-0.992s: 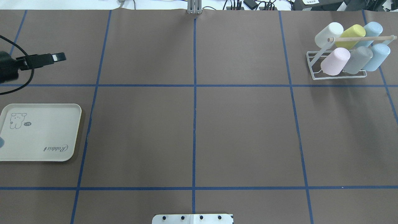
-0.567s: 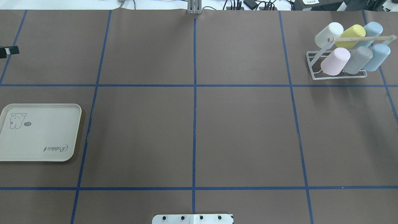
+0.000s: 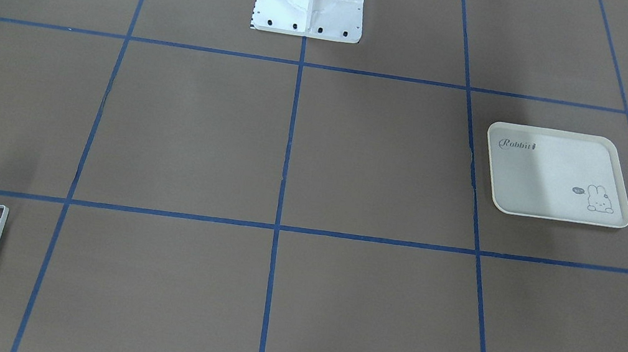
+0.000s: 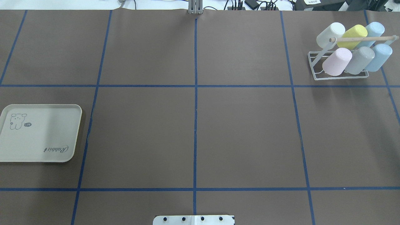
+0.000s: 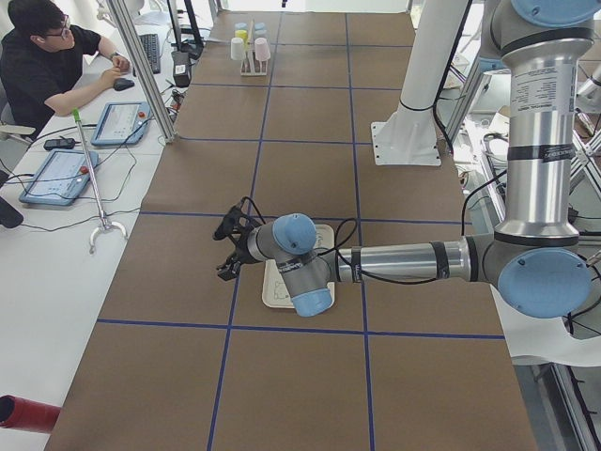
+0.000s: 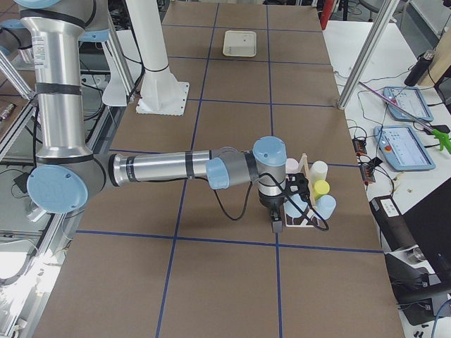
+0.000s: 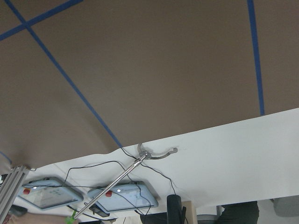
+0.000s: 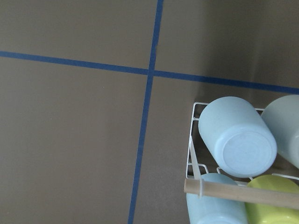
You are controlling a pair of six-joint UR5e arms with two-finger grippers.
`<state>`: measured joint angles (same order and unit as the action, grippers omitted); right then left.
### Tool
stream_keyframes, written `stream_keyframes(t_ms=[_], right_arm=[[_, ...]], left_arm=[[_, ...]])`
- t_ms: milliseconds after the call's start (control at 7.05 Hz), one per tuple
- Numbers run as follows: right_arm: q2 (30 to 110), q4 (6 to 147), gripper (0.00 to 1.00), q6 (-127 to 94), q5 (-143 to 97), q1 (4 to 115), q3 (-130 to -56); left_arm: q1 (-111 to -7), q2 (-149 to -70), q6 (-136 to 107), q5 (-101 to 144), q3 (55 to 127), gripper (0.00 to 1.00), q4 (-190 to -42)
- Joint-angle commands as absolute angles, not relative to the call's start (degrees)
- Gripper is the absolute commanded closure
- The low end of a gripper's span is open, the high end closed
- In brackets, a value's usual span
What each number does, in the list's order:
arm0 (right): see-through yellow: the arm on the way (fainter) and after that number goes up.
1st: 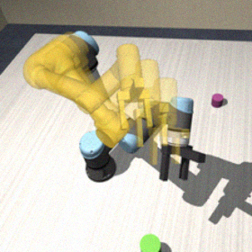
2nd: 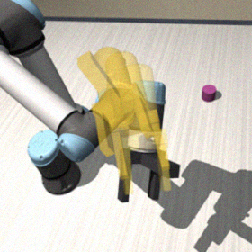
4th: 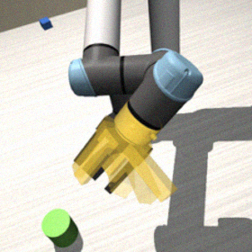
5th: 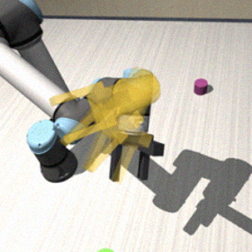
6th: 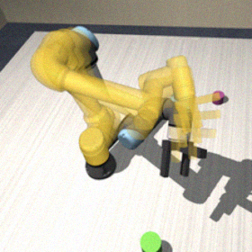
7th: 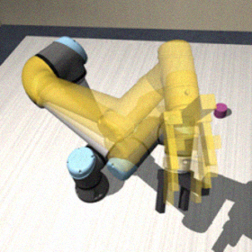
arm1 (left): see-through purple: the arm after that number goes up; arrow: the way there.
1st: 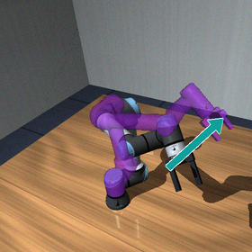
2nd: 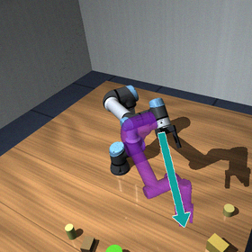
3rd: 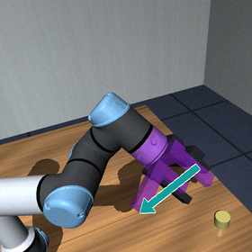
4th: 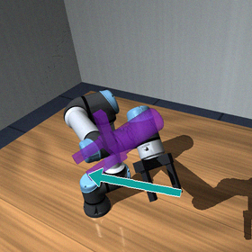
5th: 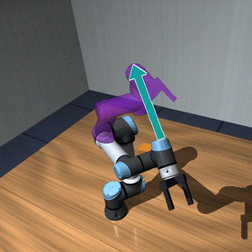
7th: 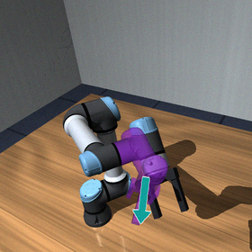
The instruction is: Transfer IKEA cup to right arm and place on rack
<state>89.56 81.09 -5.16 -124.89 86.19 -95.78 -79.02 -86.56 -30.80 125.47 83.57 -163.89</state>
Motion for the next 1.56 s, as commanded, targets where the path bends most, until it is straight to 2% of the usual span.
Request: stream_keyframes(t_ms=[0,425,567,992,1134,1418], right_arm=[[90.4,80.5,0.0,-5.2,-125.0,86.1,-95.5],[90.4,80.7,0.0,-5.2,-126.1,86.1,-95.5],[90.4,80.9,0.0,-5.2,-129.2,86.1,-95.4],[91.0,81.6,0.0,-6.0,-133.7,86.1,-95.0],[90.9,84.2,0.0,-6.0,-135.2,86.1,-94.7],[90.7,86.1,0.0,-6.8,-137.3,85.7,-94.5]], left_arm=[[-79.1,-86.7,-29.7,126.0,80.0,0.0,-161.3],[-82.2,-86.9,-9.9,125.8,82.1,0.0,-142.9],[-82.3,-86.9,-6.0,125.8,85.7,0.0,-134.6],[-82.4,-83.9,5.9,126.0,103.9,0.0,-103.8],[-82.4,-83.3,8.4,126.3,104.9,0.0,-98.7],[-86.3,-82.9,9.8,126.6,101.5,0.0,-97.4]])
